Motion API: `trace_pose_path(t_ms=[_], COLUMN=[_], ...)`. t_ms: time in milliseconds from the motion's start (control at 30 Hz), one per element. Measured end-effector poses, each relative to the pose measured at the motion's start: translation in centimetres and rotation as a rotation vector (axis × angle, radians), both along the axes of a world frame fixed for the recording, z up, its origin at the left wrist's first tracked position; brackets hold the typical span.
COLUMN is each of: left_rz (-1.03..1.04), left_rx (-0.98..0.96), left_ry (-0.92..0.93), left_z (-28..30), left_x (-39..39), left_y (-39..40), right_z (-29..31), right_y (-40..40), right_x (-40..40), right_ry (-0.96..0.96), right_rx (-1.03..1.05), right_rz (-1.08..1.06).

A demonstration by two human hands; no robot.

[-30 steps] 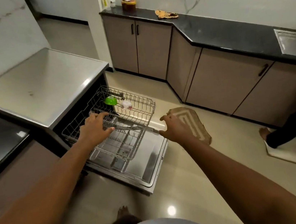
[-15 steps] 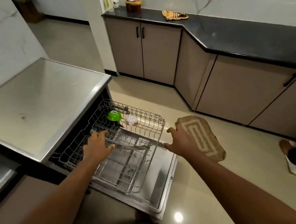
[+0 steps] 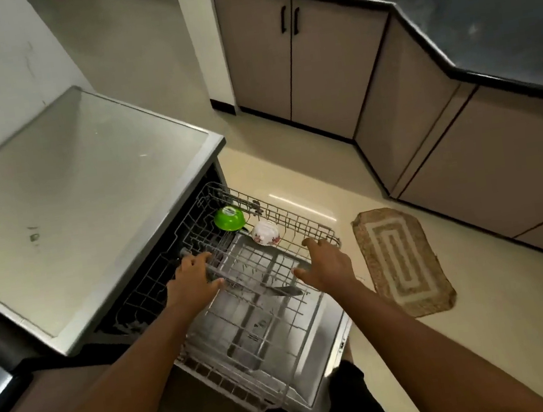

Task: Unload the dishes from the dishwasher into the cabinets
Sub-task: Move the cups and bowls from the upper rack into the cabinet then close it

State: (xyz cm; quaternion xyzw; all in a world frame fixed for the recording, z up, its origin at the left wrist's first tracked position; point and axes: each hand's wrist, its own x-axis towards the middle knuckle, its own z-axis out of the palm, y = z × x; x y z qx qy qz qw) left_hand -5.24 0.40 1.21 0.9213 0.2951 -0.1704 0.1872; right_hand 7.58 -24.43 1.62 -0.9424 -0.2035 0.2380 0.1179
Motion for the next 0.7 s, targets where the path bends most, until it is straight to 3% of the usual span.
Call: trace_pose_path(t_ms=[333, 467, 700], left_rz=[0.072, 0.195, 0.249], left_rx=[-0.037, -0.123, -0.012], left_ry=[0.029, 0.056, -0.02], left_z=[-7.6, -13.1, -21.0], left_x=[13.5, 17.1, 23.1], left_y=[3.3, 4.9, 9.0], right_z=[-8.9, -14.0, -21.1], right_y=[8.0, 10.7, 13.9], right_x=[9.0, 11.7, 13.5], right_ry=[0.137, 0.232, 0.264], right_rx=[-0.027, -0.003, 0.062], right_rz=[0.149, 0.142, 0.076])
